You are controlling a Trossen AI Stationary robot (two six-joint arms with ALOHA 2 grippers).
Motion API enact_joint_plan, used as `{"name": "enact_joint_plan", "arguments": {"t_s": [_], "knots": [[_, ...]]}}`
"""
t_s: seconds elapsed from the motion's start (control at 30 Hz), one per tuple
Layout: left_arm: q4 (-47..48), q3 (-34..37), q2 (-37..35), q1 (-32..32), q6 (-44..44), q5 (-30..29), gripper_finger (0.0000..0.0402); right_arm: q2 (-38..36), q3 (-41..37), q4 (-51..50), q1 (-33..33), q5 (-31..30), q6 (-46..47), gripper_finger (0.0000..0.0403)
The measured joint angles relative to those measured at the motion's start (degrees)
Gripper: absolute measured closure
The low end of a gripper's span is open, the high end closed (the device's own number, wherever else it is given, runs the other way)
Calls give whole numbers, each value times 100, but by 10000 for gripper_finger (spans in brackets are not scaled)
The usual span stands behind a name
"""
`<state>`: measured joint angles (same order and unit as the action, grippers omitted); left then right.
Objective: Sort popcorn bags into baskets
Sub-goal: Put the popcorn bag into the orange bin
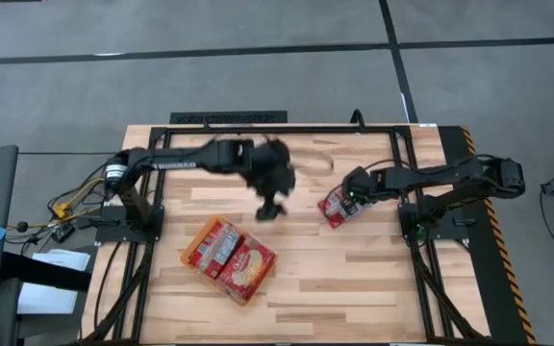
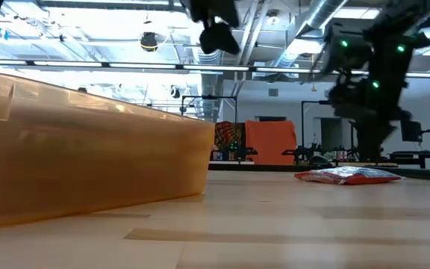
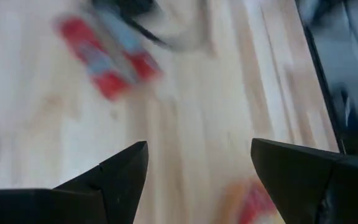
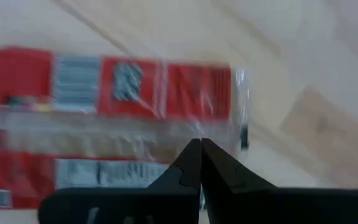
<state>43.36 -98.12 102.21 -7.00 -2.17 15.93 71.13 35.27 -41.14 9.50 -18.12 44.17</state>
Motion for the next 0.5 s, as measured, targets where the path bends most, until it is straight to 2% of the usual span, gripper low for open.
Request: {"name": "enact_joint_plan", "arguments": {"t_s": [0.13,0.23,0.5], "knots": [[-1390,394,30,-626,977,285,129,7,-453,170,-118,-5,663,378],[-2018,941,95,-957,1654,604,129,9,-679,414,-299,-10,1081,384],[-4474,2683,403,-1198,3379,805,129,234,-1024,1958,-684,-246,1665,378]]}}
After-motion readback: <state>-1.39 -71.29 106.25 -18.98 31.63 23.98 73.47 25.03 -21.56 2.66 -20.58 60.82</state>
